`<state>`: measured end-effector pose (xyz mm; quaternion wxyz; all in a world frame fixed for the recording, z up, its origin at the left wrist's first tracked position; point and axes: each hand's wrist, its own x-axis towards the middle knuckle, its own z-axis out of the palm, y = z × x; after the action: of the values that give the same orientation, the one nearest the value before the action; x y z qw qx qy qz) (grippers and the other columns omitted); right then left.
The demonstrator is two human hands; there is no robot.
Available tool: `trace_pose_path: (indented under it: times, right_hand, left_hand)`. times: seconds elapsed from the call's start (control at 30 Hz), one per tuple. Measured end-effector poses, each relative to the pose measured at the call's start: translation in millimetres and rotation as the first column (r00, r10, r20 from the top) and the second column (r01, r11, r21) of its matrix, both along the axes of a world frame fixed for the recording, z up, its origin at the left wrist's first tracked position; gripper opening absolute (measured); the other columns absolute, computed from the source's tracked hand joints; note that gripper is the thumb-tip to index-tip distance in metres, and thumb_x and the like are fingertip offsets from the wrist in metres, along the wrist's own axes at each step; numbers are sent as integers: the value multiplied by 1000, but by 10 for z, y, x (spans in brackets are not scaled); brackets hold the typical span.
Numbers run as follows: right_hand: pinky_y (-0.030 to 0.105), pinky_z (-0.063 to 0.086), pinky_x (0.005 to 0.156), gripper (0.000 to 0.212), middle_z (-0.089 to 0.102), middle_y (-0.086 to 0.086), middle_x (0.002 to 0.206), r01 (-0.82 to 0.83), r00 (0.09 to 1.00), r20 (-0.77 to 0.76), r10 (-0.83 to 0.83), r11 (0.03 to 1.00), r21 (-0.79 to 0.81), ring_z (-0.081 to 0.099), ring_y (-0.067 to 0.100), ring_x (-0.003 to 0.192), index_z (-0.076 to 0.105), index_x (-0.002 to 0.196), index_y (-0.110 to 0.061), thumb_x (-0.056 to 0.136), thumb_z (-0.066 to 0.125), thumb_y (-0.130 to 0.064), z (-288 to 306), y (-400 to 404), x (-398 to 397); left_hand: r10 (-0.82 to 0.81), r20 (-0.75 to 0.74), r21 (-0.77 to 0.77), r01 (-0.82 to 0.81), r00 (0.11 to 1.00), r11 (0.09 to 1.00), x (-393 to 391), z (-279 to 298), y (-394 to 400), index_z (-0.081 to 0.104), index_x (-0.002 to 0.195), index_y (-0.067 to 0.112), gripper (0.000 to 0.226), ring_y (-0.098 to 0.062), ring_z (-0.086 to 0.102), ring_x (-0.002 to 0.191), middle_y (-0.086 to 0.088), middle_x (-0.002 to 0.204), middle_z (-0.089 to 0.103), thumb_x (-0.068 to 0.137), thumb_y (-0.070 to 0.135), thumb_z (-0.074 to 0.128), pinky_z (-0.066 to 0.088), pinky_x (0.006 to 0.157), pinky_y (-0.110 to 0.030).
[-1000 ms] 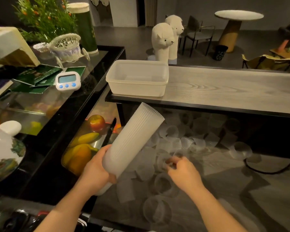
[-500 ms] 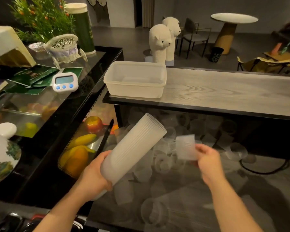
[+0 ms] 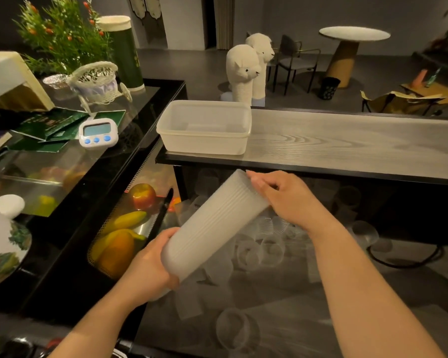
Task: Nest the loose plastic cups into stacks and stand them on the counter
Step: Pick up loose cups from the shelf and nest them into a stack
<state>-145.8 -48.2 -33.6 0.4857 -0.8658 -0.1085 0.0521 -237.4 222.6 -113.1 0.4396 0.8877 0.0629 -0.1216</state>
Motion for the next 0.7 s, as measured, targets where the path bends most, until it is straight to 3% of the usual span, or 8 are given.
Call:
trace_pose_path:
  times: [0.07, 0.13, 0.2, 0.23, 0.3, 0.4, 0.57, 0.7]
  right_hand:
    - [23, 49, 66, 31, 64, -15, 113, 115, 992, -70, -104, 976, 184, 63, 12, 79, 63, 120, -42, 101, 39, -48, -232, 52, -45]
    - [25, 47, 58, 28, 66, -6, 93, 261, 962, -103, -254, 963, 61, 62, 16, 72, 67, 101, -31, 99, 45, -48, -681, 92, -152]
    - [31, 53, 75, 35, 68, -1, 98, -26, 962, -257, -87, 914, -406, 65, 23, 92, 64, 101, -24, 87, 57, -55, -1291, 162, -391]
    - [35, 53, 85, 48, 67, 2, 107, -266, 921, -386, 44, 796, -543, 64, 25, 103, 63, 109, -23, 80, 58, -62, -1586, 220, -543]
    - [35, 50, 93, 62, 64, 6, 120, -475, 844, -520, 132, 635, -609, 60, 27, 116, 60, 120, -21, 75, 58, -64, -1975, 318, -829]
    - [30, 46, 92, 43, 61, 12, 128, -419, 838, -544, 38, 685, -596, 58, 29, 118, 60, 125, -16, 86, 59, -36, -2275, 358, -1020]
    - [23, 50, 76, 22, 72, 8, 103, 98, 885, -403, -233, 940, -327, 66, 24, 105, 73, 100, -9, 80, 70, -19, -2217, -5, -672]
    - [25, 43, 54, 23, 67, 3, 79, 518, 833, -366, -415, 817, 252, 60, 26, 74, 64, 84, -16, 91, 56, 5, -1179, -330, -243]
  left_hand:
    - [25, 13, -28, -25, 1000, 999, -1, -5, 19, 33, 121, 53, 96, -10, 46, 102, 25, 111, 43, 59, 2, 86, 44, 67, -22]
    - [72, 18, -43, -71, 997, 997, 16, -3, 42, 32, 120, 52, 98, -10, 45, 99, 24, 109, 43, 59, 1, 87, 44, 67, -25]
    - [118, 10, -64, -117, 993, 991, 29, -14, 82, 31, 123, 50, 101, -14, 45, 105, 22, 109, 43, 57, 1, 88, 46, 71, -30]
    - [129, 8, -77, -128, 992, 989, 30, -16, 103, 32, 124, 51, 102, -16, 46, 108, 22, 111, 44, 56, 0, 89, 47, 74, -33]
    - [134, 15, -88, -132, 991, 987, 22, -20, 139, 32, 125, 51, 102, -16, 47, 109, 22, 112, 45, 56, 0, 88, 48, 77, -35]
    - [133, 12, -95, -131, 991, 987, -3, -24, 139, 34, 125, 49, 101, -14, 48, 108, 21, 113, 46, 55, 1, 88, 48, 78, -33]
    - [103, 18, -109, -101, 995, 989, -43, -2, 134, 35, 117, 52, 96, -4, 47, 98, 24, 111, 45, 57, -3, 86, 44, 68, -21]
    - [89, 5, -81, -88, 996, 993, -54, 0, 141, 35, 123, 48, 95, -5, 46, 97, 24, 110, 44, 59, -2, 85, 45, 68, -23]
